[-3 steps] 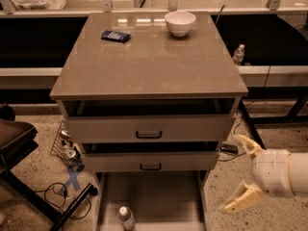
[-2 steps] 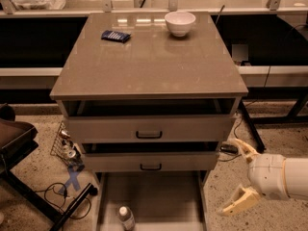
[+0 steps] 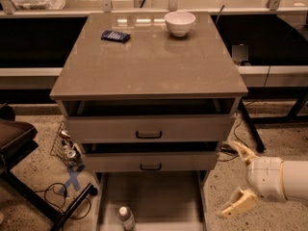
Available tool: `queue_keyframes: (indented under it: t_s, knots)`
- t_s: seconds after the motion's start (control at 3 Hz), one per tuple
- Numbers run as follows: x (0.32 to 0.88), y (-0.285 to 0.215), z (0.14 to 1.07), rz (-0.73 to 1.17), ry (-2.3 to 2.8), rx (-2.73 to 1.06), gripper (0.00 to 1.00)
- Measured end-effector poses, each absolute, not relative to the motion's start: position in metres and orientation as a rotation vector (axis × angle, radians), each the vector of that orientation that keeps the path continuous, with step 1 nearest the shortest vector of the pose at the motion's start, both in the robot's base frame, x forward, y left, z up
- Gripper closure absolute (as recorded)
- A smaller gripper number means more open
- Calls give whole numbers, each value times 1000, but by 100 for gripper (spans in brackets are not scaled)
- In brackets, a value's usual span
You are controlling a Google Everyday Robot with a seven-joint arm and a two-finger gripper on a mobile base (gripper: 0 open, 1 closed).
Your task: Pick blue plastic bottle from top drawer and place on counter
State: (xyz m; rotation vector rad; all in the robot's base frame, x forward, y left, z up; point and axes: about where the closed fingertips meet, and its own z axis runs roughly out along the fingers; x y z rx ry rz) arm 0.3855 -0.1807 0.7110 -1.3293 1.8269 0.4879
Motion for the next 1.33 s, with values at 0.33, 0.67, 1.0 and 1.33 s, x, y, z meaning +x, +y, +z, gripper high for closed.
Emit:
queue_keyframes:
  t_s: [0.33,0.67,1.0,1.33]
  knots:
    - [385,-180,709,492,1827,-1328,0]
    - [383,-175,671,549,1796,-1317,0]
    - [386,-165,598,581,1701,-1346,0]
    - [395,-162,537,612,1619,-1358,0]
